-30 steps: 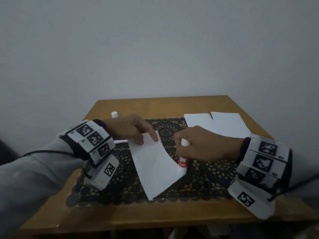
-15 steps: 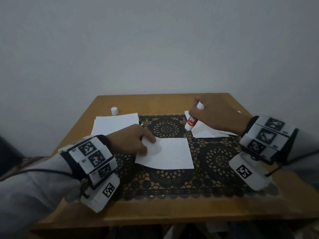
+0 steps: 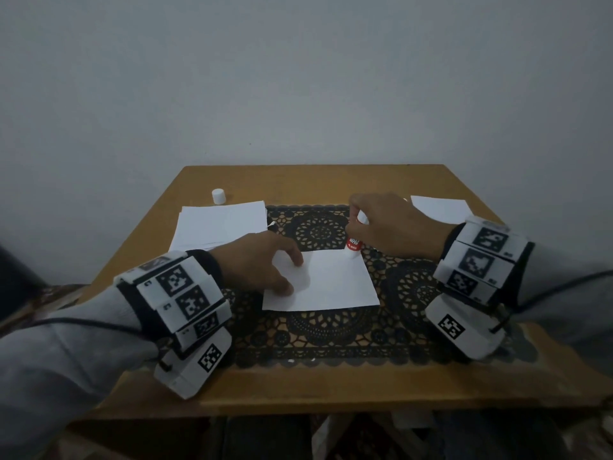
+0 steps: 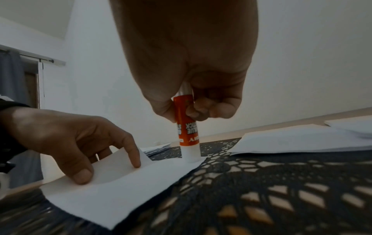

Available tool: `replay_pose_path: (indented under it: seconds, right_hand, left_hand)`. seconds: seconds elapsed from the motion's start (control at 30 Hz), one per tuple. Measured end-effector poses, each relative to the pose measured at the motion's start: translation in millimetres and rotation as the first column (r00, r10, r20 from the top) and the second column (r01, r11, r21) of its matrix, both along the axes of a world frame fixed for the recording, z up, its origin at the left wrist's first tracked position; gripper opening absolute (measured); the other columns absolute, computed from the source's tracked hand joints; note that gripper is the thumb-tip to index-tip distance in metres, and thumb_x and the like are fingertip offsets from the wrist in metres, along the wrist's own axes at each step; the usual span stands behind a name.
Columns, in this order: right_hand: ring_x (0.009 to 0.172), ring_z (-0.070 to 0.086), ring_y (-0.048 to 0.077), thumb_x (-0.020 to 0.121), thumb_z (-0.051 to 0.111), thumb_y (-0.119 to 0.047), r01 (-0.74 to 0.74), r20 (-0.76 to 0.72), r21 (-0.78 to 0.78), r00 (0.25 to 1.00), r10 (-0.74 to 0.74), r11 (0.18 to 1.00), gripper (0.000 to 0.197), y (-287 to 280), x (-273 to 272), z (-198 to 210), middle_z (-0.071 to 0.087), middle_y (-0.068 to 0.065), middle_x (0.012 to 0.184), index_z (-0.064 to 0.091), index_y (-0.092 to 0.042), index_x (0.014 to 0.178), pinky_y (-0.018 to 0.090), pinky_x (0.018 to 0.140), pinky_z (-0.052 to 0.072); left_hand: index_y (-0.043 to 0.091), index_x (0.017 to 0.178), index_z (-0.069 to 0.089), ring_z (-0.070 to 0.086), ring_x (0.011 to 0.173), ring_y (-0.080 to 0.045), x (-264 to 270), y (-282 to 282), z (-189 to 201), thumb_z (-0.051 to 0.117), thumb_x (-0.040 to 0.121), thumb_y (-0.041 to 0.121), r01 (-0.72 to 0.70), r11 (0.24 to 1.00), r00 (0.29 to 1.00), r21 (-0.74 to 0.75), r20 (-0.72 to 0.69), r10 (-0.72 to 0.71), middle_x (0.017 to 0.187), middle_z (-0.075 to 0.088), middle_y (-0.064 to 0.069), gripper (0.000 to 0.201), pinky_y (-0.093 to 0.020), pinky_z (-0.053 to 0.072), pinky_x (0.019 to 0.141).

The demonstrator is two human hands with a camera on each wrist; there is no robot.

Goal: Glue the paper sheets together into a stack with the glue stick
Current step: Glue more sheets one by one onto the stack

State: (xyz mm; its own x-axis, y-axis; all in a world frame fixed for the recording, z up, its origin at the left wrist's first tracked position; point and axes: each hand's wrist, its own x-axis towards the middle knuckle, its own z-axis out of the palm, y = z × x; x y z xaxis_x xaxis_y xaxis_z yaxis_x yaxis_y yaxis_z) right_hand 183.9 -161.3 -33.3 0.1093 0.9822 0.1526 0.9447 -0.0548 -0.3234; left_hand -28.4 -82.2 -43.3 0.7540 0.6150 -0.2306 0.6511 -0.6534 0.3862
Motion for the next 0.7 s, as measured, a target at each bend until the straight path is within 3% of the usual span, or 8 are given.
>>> replay_pose_path:
  seconds: [0.2, 0.37, 0.43, 0.63, 0.7]
  right_hand:
    - [0.077, 0.055, 0.019, 0.090, 0.055, -0.031, -0.006, -0.021, -0.054, 1.000, 0.005, 0.998, 0.015, -9, -3, 2, 0.062, 0.002, 0.086, 0.050, -0.022, 0.079, 0.033, 0.064, 0.043]
    - [0.065, 0.050, 0.016, 0.089, 0.057, -0.026, -0.063, -0.032, -0.071, 0.998, 0.061, 0.995, 0.017, -25, -9, 3, 0.061, 0.003, 0.078, 0.056, -0.011, 0.083, 0.030, 0.057, 0.036]
    - [0.065, 0.051, 0.015, 0.089, 0.058, -0.026, -0.090, -0.054, -0.082, 0.995, 0.086, 0.993, 0.016, -33, -10, 4, 0.062, 0.003, 0.078, 0.056, -0.012, 0.081, 0.030, 0.057, 0.038]
    - [0.080, 0.061, 0.016, 0.087, 0.061, -0.034, -0.111, -0.107, -0.191, 0.990, 0.091, 0.975, 0.015, -50, -4, 9, 0.065, -0.005, 0.087, 0.057, -0.024, 0.077, 0.042, 0.077, 0.054]
    - [0.071, 0.067, 0.017, 0.086, 0.066, -0.032, -0.138, -0.184, -0.269, 0.979, 0.089, 0.953, 0.013, -53, 3, 19, 0.070, 0.002, 0.082, 0.060, -0.023, 0.078, 0.041, 0.071, 0.058]
  left_hand:
    - [0.031, 0.122, 0.054, 0.047, 0.115, -0.017, 4, -6, 0, 0.075, 0.078, 0.031, 0.033, 0.997, 0.997, 0.071, -0.066, -0.028, 0.133, 0.049, 0.002, 0.048, -0.027, 0.041, 0.093]
    - [0.030, 0.122, 0.054, 0.047, 0.113, -0.018, 5, -9, 2, 0.075, 0.079, 0.031, 0.037, 0.995, 0.996, 0.087, -0.082, -0.030, 0.130, 0.049, 0.001, 0.048, -0.028, 0.041, 0.092]
    - [0.029, 0.122, 0.055, 0.047, 0.113, -0.019, 4, -9, 3, 0.075, 0.079, 0.031, 0.040, 0.995, 0.995, 0.088, -0.090, -0.032, 0.130, 0.050, 0.000, 0.047, -0.029, 0.041, 0.092]
    - [0.027, 0.122, 0.056, 0.046, 0.112, -0.018, 4, -9, 4, 0.075, 0.079, 0.031, 0.047, 0.996, 0.994, 0.081, -0.101, -0.039, 0.129, 0.050, 0.000, 0.047, -0.028, 0.040, 0.090]
    - [0.027, 0.122, 0.055, 0.046, 0.112, -0.018, 5, -10, 5, 0.075, 0.079, 0.030, 0.048, 0.996, 0.994, 0.081, -0.100, -0.040, 0.129, 0.050, 0.000, 0.047, -0.027, 0.039, 0.089]
